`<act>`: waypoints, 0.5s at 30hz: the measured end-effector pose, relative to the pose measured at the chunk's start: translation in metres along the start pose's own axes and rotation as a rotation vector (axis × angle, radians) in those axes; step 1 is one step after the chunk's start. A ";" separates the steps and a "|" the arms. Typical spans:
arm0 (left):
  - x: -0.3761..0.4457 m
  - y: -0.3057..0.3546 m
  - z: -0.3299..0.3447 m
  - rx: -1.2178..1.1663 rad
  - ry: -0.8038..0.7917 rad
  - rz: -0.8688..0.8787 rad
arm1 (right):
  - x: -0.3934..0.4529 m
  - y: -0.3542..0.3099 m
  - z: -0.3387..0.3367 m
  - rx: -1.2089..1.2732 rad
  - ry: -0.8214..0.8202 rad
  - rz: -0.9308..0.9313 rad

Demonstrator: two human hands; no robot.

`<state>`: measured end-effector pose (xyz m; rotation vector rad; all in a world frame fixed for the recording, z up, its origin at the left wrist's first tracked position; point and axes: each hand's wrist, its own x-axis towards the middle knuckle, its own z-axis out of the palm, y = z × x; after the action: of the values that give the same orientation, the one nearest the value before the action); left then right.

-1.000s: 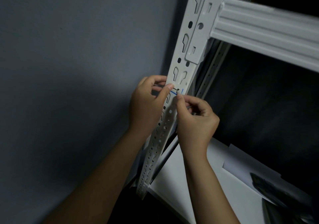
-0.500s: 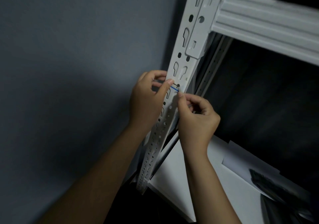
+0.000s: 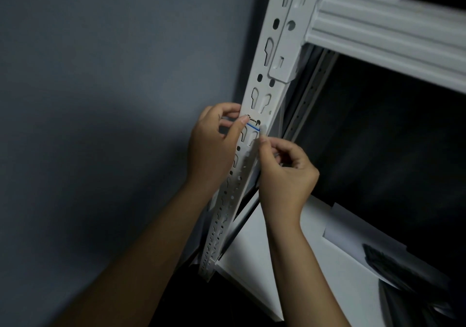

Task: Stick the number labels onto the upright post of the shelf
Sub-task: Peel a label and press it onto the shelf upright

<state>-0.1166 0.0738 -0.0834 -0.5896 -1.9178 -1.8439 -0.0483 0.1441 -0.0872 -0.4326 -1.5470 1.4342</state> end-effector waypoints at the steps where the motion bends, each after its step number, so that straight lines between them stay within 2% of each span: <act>1: 0.000 0.000 0.000 0.001 0.003 -0.002 | 0.000 0.000 0.000 0.002 0.001 0.003; 15: -0.006 0.004 -0.004 0.004 0.029 -0.025 | -0.004 0.004 -0.008 -0.015 0.006 0.005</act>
<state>-0.1092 0.0698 -0.0835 -0.5361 -1.9180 -1.8536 -0.0413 0.1466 -0.0932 -0.4502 -1.5537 1.4250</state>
